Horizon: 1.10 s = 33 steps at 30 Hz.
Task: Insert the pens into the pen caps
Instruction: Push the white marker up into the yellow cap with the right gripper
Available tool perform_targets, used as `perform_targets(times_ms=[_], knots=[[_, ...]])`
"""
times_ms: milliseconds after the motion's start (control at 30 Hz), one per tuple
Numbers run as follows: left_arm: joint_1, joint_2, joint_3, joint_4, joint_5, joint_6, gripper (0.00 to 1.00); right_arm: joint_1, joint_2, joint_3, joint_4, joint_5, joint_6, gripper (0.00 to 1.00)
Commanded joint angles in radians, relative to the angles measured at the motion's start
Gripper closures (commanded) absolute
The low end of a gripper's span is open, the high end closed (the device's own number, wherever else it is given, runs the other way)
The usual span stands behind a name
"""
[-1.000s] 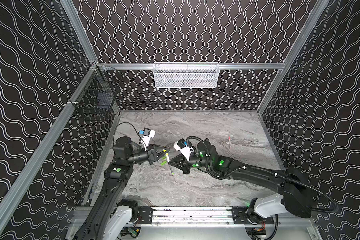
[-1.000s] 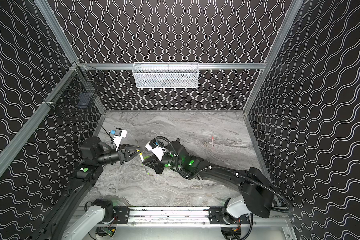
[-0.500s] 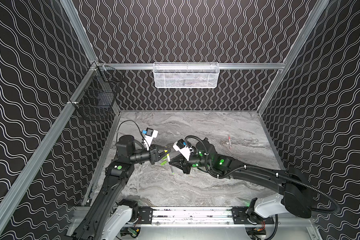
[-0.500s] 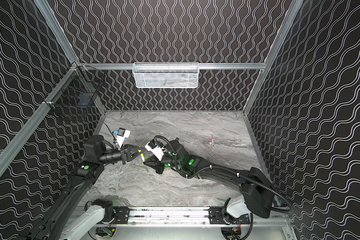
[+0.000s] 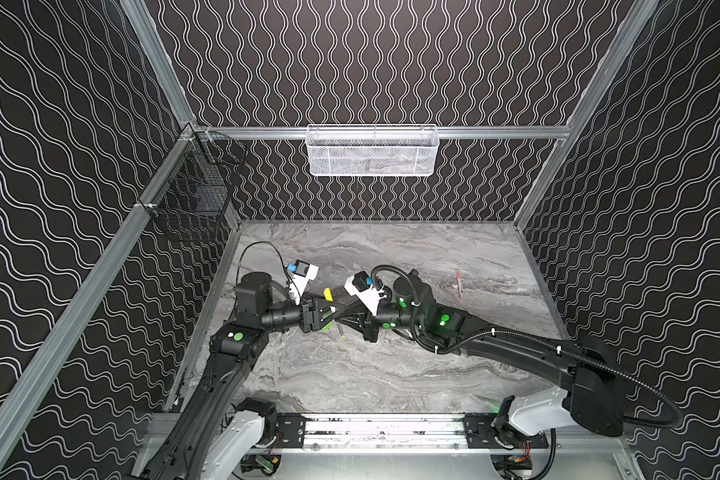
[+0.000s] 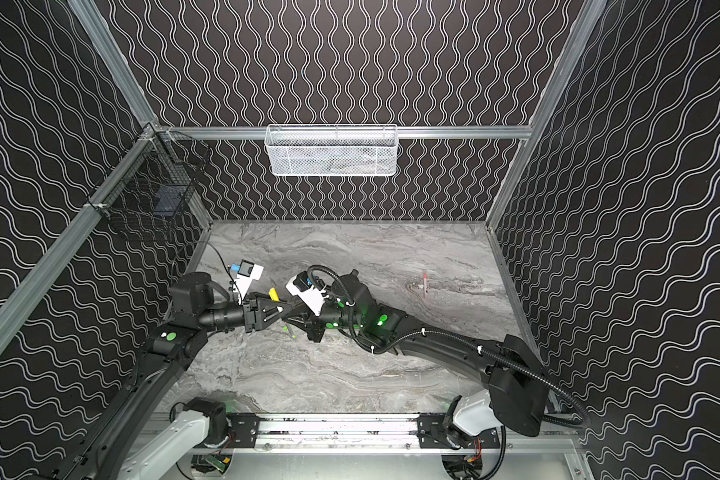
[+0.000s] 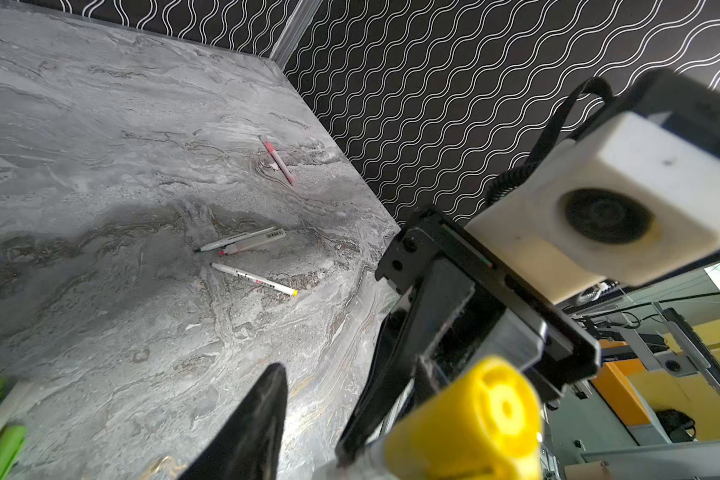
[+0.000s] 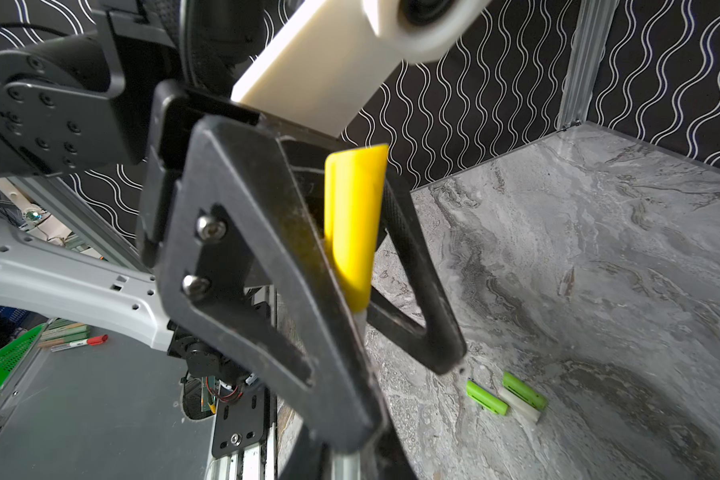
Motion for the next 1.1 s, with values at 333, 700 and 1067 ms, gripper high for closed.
perform_targets(times_ms=[333, 700, 1067], knots=[[0.005, -0.033, 0.008, -0.05, -0.027, 0.037, 1.0, -0.001, 0.024, 0.02, 0.045, -0.027, 0.006, 0.84], [0.013, -0.049, 0.004, -0.042, -0.037, 0.031, 1.0, 0.001, 0.055, -0.002, 0.044, -0.031, 0.051, 0.61], [0.021, -0.06, 0.003, -0.034, -0.033, 0.026, 1.0, 0.001, 0.139, 0.059, 0.006, -0.041, 0.061, 0.78]])
